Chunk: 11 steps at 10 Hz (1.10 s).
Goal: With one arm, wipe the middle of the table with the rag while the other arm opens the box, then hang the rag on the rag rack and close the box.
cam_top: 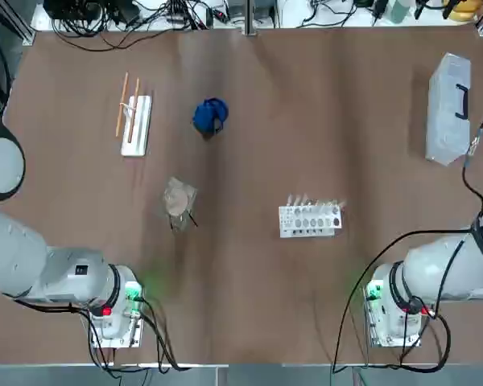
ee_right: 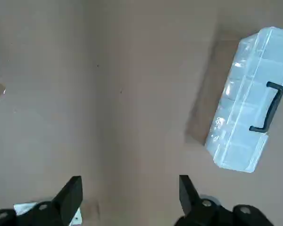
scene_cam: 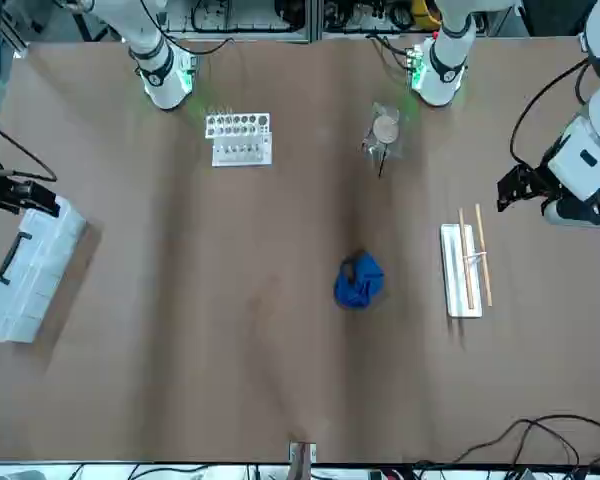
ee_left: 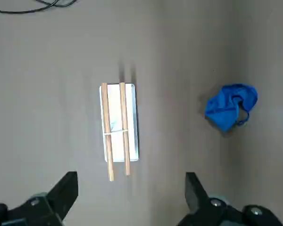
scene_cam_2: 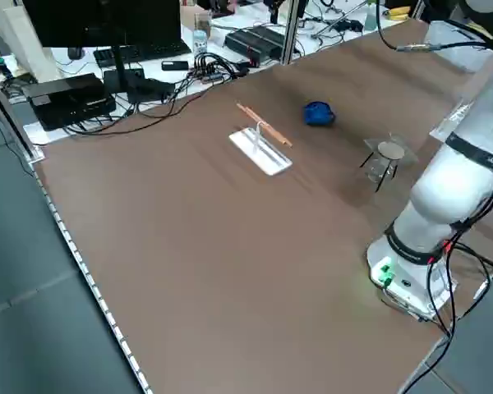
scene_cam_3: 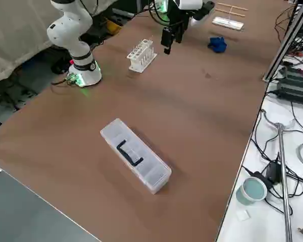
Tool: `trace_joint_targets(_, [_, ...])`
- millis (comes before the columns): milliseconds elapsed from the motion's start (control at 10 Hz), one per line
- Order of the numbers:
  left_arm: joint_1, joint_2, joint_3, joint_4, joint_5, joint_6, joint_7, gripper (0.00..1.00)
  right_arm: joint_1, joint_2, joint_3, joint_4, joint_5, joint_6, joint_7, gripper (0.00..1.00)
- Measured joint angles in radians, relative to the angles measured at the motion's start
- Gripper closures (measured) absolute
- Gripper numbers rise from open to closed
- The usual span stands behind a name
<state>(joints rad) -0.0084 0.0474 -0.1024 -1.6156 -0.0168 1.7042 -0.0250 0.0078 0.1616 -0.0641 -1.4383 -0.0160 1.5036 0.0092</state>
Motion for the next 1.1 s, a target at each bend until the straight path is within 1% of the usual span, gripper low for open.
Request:
trace_joint_targets(100, [0.003,0.0,0.0,0.0,0.0,0.0,0.0,0.0,0.0,0.0,0.0,0.0,0.0,-0.001,0.0,0.11])
trace_joint_targets(300, [0.006,-0.002,0.0,0.011,0.0,0.0,-0.007,0.0,0.0,0.0,0.0,0.0,0.0,-0.016,0.0,0.26])
trace_joint_targets(400, [0.004,-0.002,0.0,0.017,0.0,0.0,-0.027,0.0,0.0,0.0,0.0,0.0,0.0,-0.04,-0.001,0.44])
trace_joint_targets(500, [-0.004,0.007,-0.004,0.017,0.0,0.0,-0.05,0.0,0.001,0.001,0.001,-0.002,0.0,-0.053,-0.002,0.6])
trace_joint_targets(600, [-0.02,0.038,-0.014,0.017,0.0,0.009,-0.058,0.0,0.002,0.005,0.003,-0.015,-0.011,-0.054,-0.002,0.76])
trace_joint_targets(700, [-0.054,0.087,-0.025,0.017,0.0,0.052,-0.062,0.0,0.004,0.019,0.004,-0.043,-0.045,-0.03,-0.002,0.91])
trace_joint_targets(800, [-0.104,0.152,-0.031,0.018,0.0,0.119,-0.072,0.0,0.007,0.051,0.004,-0.082,-0.087,0.023,-0.002,0.99])
trace_joint_targets(900, [-0.16,0.222,-0.034,0.019,0.0,0.184,-0.08,0.0,0.008,0.097,0.004,-0.116,-0.122,0.071,-0.002,0.99])
trace_joint_targets(1100, [-0.24,0.377,-0.036,0.02,0.001,0.308,-0.094,0.0,-0.008,0.216,-0.006,-0.141,-0.151,0.132,-0.001,0.99])
